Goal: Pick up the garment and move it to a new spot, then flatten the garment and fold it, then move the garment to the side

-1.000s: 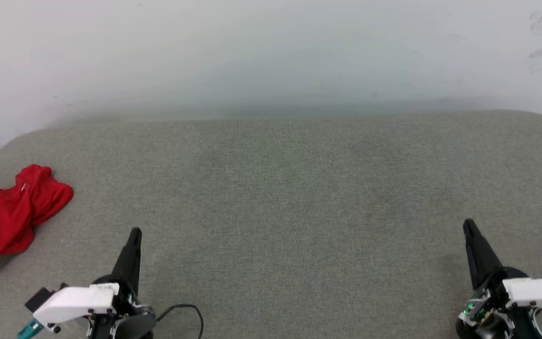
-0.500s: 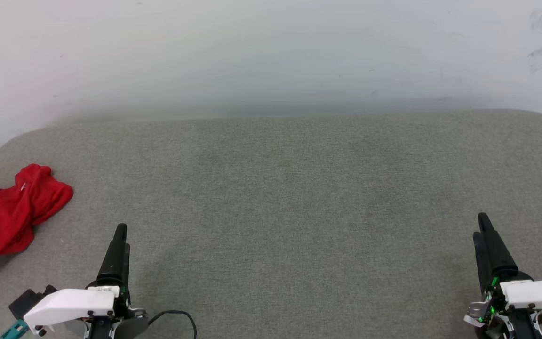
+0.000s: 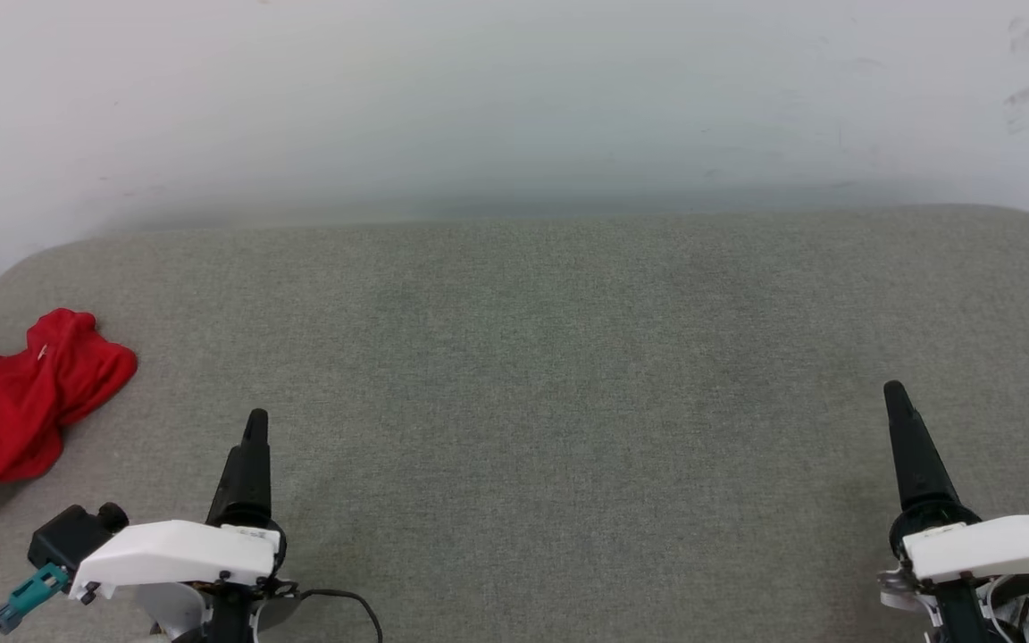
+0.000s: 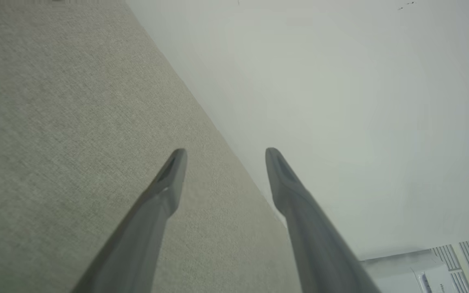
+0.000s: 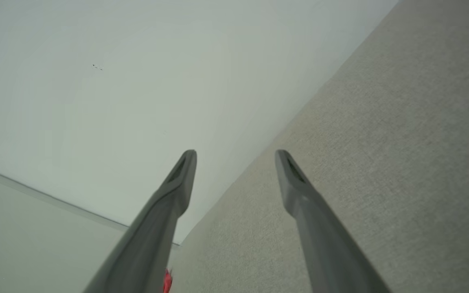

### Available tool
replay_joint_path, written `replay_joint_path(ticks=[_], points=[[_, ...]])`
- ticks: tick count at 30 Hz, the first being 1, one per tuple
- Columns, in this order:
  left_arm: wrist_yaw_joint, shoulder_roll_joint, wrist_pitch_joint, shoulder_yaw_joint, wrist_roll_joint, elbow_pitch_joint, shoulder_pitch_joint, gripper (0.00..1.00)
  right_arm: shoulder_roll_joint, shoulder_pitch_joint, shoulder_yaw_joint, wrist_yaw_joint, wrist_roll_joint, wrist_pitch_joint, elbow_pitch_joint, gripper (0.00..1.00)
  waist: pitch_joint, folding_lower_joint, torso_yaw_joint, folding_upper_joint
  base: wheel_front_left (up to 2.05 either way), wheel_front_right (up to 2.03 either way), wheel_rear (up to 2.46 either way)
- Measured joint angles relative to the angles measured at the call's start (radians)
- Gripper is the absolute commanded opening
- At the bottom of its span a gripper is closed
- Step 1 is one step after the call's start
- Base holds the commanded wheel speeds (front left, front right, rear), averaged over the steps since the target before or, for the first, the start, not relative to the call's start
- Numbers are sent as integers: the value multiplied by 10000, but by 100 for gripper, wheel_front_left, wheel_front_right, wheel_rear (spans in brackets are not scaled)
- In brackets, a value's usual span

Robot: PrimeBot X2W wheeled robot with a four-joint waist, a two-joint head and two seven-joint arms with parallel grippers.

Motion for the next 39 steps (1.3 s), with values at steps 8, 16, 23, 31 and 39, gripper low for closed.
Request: replay_joint_path(ticks=[8, 16, 23, 31, 39], points=[[405, 2, -366, -313, 1806, -176, 188, 100, 0, 206, 282, 0, -1937, -357, -153, 100, 8, 0, 38, 0, 0, 0, 0], [654, 4, -637, -518, 3053, -324, 217, 100, 0, 343, 393, 0, -3137, -617, -242, 100, 10, 0, 50, 0, 0, 0, 0], [715, 13, -826, -686, 3870, -433, 314, 100, 0, 358, 449, 0, -3965, -800, -362, 100, 9, 0, 64, 0, 0, 0, 0], [884, 25, -1053, -886, 4867, -593, 411, 100, 0, 448, 500, 0, -4968, -1039, -487, 100, -9, 0, 88, 0, 0, 0, 0], [974, 42, -1283, -1032, 5768, -757, 504, 100, 0, 557, 562, 0, -5927, -1246, -642, 100, -27, 0, 107, 0, 0, 0, 0]])
